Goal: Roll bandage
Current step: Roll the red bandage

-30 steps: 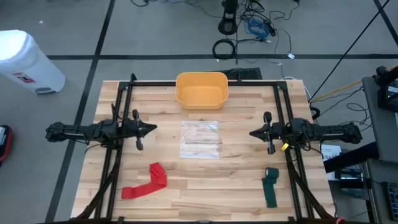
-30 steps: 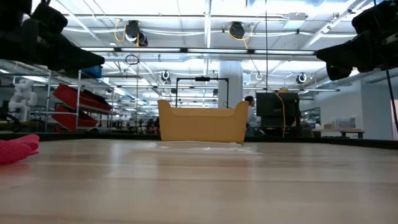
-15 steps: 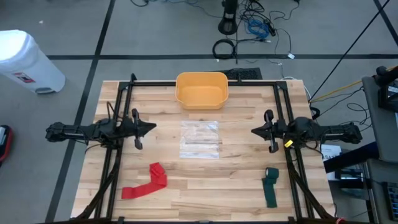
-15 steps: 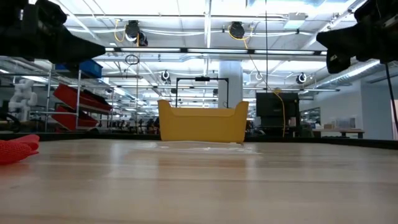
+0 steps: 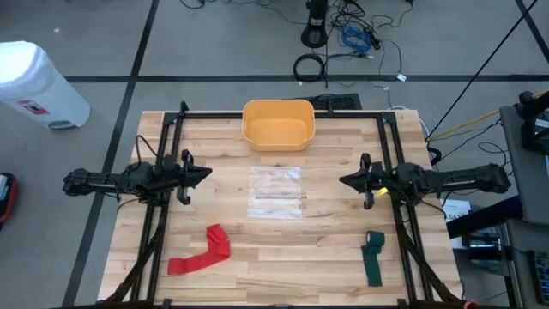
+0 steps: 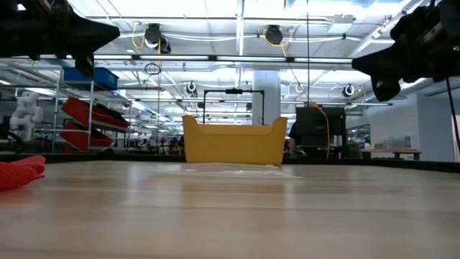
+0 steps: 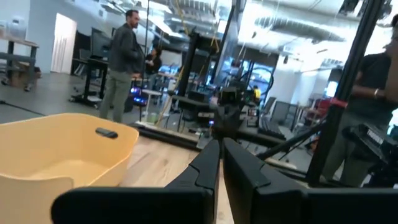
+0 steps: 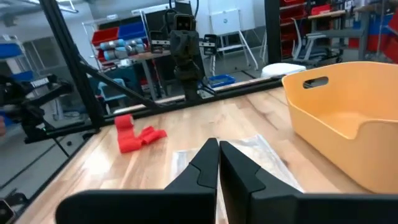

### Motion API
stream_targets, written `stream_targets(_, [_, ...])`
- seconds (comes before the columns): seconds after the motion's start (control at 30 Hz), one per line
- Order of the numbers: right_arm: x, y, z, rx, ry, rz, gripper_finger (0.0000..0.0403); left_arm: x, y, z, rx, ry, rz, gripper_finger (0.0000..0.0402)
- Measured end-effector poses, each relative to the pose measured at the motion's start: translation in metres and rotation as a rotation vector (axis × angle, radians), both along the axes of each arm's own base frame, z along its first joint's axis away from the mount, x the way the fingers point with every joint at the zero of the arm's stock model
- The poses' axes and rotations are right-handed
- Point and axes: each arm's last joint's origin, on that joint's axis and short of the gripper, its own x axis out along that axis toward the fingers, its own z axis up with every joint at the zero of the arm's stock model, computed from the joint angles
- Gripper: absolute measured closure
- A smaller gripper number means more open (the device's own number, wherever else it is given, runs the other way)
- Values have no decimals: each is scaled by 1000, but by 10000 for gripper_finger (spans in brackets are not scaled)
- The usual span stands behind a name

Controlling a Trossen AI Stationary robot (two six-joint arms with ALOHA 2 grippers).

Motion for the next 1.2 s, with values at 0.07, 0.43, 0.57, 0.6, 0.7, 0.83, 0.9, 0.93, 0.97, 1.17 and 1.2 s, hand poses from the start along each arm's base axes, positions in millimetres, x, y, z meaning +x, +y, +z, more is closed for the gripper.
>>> stream_targets(0.07, [5,0,0,14,-3,2,396,0,0,0,-1,3,0,377])
stream_targets(0.43, [48,4,3,87,149,15,282,8,-6,-10,-57,111,-146,377])
stream_targets(0.57, [74,11,17,46,185,51,250,14,-12,-9,-86,176,-162,377])
stream_targets(0.6, [81,13,20,38,193,59,246,16,-15,-7,-99,186,-172,377])
stream_targets(0.7, [100,19,25,24,218,101,241,23,-23,4,-112,236,-214,377])
stream_targets(0.83, [119,25,23,14,263,141,243,35,-39,19,-86,386,-240,377])
stream_targets(0.9, [127,28,20,7,272,150,242,41,-48,27,-80,452,-257,377])
stream_targets(0.93, [129,29,18,8,266,155,242,45,-53,31,-71,476,-268,377])
stream_targets(0.97, [132,31,17,10,259,160,242,48,-58,34,-62,505,-281,377])
stream_targets(1.17, [154,46,5,23,282,201,242,60,-84,42,-111,741,-325,377])
stream_targets(1.2, [158,49,4,21,290,209,242,61,-88,42,-123,784,-324,377])
